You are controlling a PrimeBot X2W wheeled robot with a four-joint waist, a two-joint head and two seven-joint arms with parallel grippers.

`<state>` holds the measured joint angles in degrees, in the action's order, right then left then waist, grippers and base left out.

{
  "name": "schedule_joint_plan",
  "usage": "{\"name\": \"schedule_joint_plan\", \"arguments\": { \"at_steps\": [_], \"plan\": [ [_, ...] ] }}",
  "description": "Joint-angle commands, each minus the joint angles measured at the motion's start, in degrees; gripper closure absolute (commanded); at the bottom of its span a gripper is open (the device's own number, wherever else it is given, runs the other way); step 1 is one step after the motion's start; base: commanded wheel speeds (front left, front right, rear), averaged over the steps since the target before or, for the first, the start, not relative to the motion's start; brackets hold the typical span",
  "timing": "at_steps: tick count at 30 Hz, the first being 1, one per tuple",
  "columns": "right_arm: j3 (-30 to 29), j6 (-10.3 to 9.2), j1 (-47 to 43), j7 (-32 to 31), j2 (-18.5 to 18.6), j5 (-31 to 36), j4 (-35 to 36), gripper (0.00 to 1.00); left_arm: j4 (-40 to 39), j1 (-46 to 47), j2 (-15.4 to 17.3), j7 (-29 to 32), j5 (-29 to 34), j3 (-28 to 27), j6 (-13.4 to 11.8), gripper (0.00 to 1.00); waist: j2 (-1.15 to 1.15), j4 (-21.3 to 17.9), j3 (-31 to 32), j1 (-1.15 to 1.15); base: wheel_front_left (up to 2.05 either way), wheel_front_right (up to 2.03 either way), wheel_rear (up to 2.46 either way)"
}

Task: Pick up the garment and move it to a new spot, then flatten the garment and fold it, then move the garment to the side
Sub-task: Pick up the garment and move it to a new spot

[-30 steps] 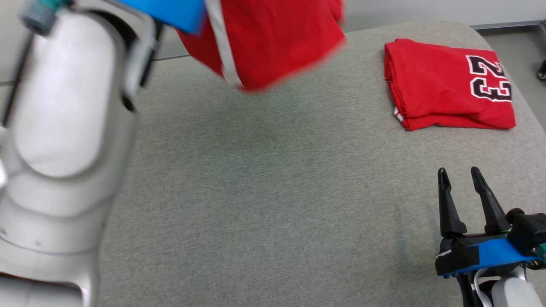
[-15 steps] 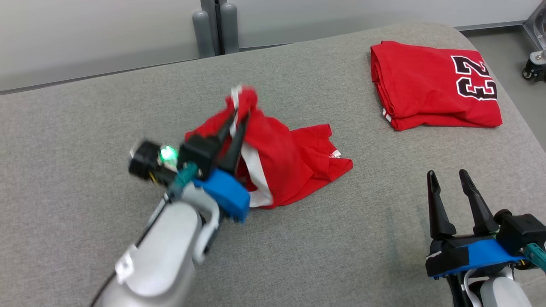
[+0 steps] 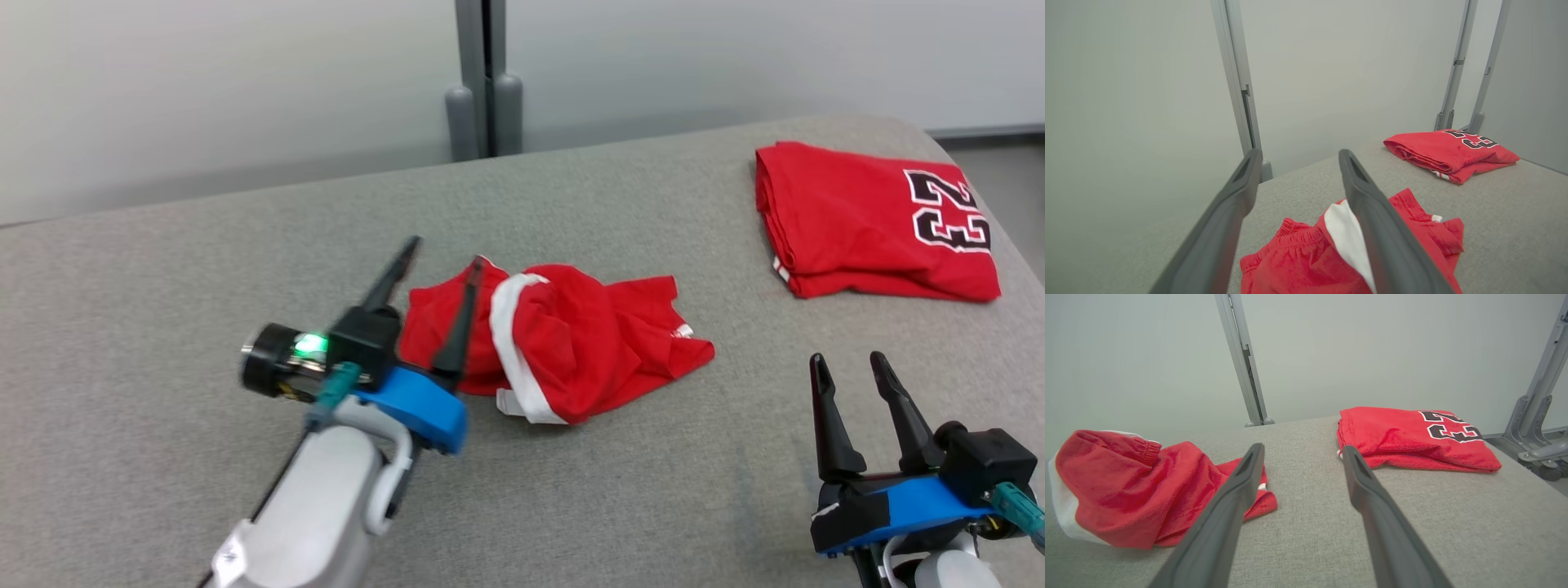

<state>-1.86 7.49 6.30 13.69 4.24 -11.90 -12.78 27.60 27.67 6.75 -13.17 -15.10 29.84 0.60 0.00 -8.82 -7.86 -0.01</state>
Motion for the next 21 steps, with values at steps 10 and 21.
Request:
{"name": "schedule_joint_plan", "arguments": {
  "at_steps": [10, 21],
  "plan": [
    [-0.91, 0.01, -2.81, -1.17, 0.08, 1.05, 1.19, 0.0, -8.13, -7.3, 8.83, -1.69, -2.32, -9.23, -5.92, 0.0, 0.0, 4.69, 4.0, 0.01, 0.0, 0.0, 0.0],
    [-1.87, 0.01, -4.2, -2.15, 0.35, 1.29, 2.46, 0.0, -20.52, -21.95, 16.43, -1.99, -4.17, -19.02, -12.38, 0.0, 0.0, 9.22, 5.08, 0.01, 0.0, 0.0, 0.0]
  ]
}}
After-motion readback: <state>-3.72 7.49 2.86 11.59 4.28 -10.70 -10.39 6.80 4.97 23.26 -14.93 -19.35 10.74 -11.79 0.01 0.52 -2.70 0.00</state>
